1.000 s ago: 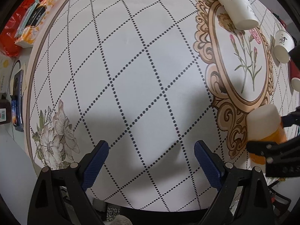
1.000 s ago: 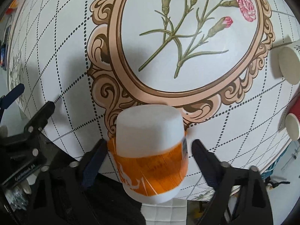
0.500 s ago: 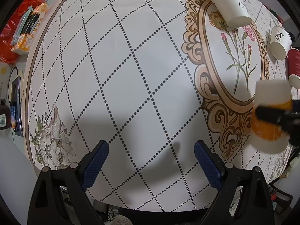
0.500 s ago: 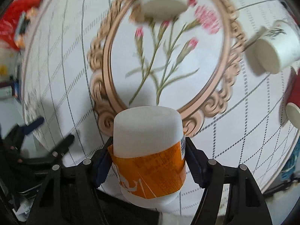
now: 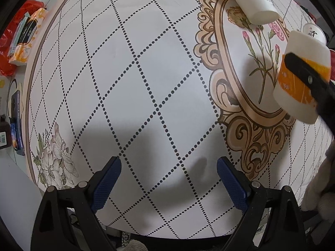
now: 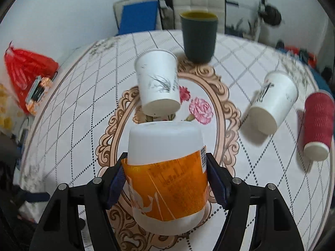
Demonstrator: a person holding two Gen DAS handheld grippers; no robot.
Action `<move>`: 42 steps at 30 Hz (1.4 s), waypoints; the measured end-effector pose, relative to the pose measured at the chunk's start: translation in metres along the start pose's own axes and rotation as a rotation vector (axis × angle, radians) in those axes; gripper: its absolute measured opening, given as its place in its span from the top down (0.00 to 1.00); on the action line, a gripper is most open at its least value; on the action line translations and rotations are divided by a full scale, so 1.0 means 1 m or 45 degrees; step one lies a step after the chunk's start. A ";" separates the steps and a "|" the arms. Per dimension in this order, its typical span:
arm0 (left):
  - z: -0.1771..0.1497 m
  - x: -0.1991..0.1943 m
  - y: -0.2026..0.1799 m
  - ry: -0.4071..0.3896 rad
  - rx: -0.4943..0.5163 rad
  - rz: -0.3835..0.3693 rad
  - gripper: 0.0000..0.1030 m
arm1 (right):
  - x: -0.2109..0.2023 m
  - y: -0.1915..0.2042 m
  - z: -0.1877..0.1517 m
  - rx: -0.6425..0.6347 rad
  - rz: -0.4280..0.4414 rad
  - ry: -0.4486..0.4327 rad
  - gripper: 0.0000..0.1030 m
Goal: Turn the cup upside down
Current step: 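Lower the inverted cup onto the flower oval and open the right gripper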
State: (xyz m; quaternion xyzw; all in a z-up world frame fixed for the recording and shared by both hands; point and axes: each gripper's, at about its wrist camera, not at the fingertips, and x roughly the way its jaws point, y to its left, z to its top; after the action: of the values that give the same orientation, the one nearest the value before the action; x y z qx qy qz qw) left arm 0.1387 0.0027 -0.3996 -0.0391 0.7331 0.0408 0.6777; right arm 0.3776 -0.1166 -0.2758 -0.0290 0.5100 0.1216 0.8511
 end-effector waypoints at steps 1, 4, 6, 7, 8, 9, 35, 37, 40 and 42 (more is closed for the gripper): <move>0.000 0.000 -0.001 0.000 0.002 0.002 0.09 | 0.000 0.004 -0.005 -0.026 -0.008 -0.018 0.29; 0.001 0.002 0.000 0.002 0.005 0.006 0.09 | -0.003 0.012 -0.016 -0.067 -0.010 -0.048 0.29; -0.004 0.007 0.010 -0.002 0.010 0.007 0.09 | -0.006 0.014 -0.026 -0.084 -0.020 -0.057 0.29; -0.007 0.010 0.017 -0.004 0.014 0.006 0.09 | -0.007 0.013 -0.031 -0.084 -0.024 -0.060 0.29; -0.007 0.009 0.016 -0.006 0.017 0.006 0.09 | -0.009 0.012 -0.034 -0.082 -0.021 -0.059 0.29; -0.009 0.009 0.018 -0.008 0.019 0.004 0.09 | -0.008 0.013 -0.037 -0.083 -0.020 -0.058 0.29; -0.040 0.000 0.011 -0.045 -0.004 0.036 0.09 | -0.036 -0.003 -0.081 -0.079 -0.032 -0.196 0.28; -0.044 0.002 0.014 -0.044 -0.009 0.036 0.09 | -0.034 -0.003 -0.089 -0.100 -0.046 -0.199 0.28; -0.046 0.003 0.016 -0.049 0.000 0.035 0.09 | -0.035 -0.001 -0.098 -0.128 -0.060 -0.219 0.28; -0.048 0.002 0.015 -0.056 0.011 0.036 0.09 | -0.036 -0.002 -0.103 -0.126 -0.061 -0.200 0.25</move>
State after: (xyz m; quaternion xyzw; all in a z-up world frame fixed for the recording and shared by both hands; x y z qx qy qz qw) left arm 0.0891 0.0118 -0.3973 -0.0249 0.7187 0.0482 0.6932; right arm 0.2733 -0.1423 -0.2939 -0.0736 0.4343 0.1281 0.8886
